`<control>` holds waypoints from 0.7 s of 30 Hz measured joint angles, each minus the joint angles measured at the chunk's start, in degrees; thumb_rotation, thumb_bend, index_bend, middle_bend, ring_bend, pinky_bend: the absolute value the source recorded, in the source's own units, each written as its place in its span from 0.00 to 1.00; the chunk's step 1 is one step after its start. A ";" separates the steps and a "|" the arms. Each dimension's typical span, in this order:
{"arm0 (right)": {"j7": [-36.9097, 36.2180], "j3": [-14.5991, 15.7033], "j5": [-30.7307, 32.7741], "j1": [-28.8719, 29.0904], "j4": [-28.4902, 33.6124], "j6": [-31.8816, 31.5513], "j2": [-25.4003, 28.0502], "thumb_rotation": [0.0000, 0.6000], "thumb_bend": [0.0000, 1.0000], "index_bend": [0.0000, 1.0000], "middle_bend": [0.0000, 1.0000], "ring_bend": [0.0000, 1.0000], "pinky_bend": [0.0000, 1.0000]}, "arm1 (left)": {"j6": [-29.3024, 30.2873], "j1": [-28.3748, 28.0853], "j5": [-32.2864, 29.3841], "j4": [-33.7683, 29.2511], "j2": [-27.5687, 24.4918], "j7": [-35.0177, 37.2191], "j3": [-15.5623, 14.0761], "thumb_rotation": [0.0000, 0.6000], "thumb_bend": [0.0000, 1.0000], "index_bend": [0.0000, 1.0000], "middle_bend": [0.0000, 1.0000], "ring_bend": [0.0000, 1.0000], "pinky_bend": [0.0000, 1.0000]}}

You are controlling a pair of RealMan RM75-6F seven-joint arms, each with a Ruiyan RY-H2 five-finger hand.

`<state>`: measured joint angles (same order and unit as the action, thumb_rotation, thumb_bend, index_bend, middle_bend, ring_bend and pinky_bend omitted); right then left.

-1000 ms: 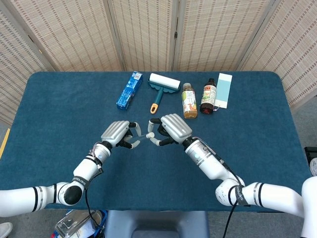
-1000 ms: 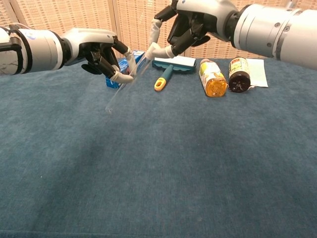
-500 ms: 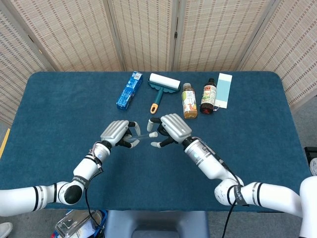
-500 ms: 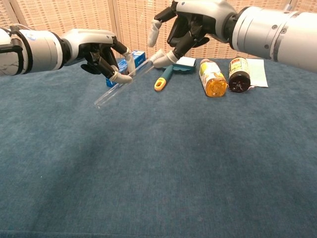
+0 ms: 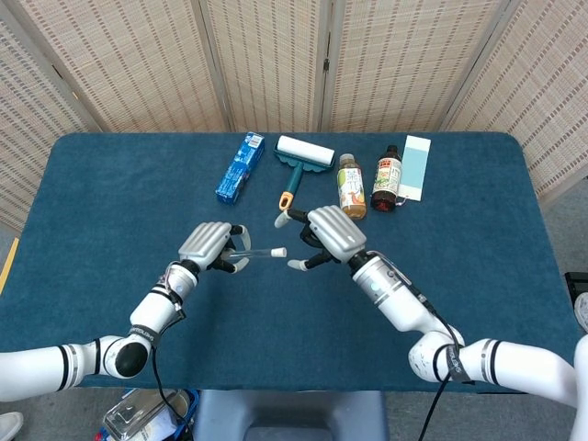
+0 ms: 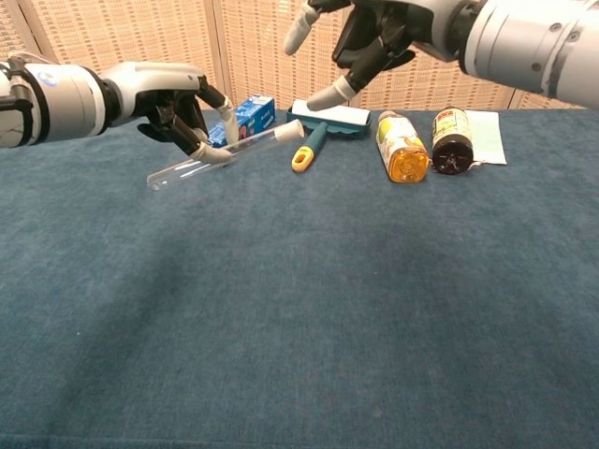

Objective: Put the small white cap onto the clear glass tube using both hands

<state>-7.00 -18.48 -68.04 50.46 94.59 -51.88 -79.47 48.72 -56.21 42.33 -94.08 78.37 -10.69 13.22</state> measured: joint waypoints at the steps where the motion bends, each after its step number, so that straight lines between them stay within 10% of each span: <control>1: 0.04 0.07 -0.18 -0.32 0.43 -0.22 0.67 1.00 0.10 0.34 1.00 1.00 1.00 | 0.20 0.03 0.15 0.27 0.11 -0.44 -0.27 1.00 0.35 0.63 1.00 1.00 1.00; 21: -1.63 2.31 -3.04 -7.13 5.36 -3.75 11.10 1.00 0.10 0.34 1.00 1.00 1.00 | 4.52 -2.05 -0.02 11.16 11.63 -14.63 -4.27 1.00 0.35 0.64 1.00 1.00 1.00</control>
<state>-8.63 -16.16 -71.07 43.32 99.96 -55.63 -68.37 53.24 -58.27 42.31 -82.93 90.00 -25.32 8.95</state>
